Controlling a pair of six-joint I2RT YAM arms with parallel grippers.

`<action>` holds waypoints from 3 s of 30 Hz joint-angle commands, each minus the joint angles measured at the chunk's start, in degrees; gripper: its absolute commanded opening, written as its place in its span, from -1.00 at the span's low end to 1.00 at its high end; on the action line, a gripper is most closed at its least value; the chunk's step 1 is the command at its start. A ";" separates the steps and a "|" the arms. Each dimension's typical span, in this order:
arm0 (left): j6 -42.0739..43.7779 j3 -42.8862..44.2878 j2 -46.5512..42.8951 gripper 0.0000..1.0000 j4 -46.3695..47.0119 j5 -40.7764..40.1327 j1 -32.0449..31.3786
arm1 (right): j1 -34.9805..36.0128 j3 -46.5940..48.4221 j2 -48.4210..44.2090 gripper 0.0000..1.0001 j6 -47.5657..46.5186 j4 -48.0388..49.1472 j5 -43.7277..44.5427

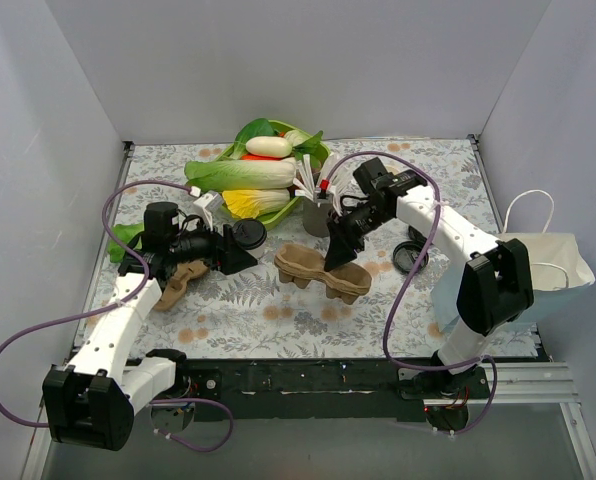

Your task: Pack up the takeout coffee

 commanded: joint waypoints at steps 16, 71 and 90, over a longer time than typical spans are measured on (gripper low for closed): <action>-10.68 -2.23 2.49 0.56 11.34 9.34 -4.25 | -0.05 -6.85 -4.42 -0.97 17.13 10.32 -6.31; 25.90 29.85 14.08 0.45 -23.22 -12.90 22.02 | 26.31 0.17 -3.03 -0.97 -17.31 16.82 20.76; 3.29 40.65 9.88 0.51 -19.50 1.43 34.60 | 40.38 36.73 32.83 -0.97 -13.19 26.23 24.28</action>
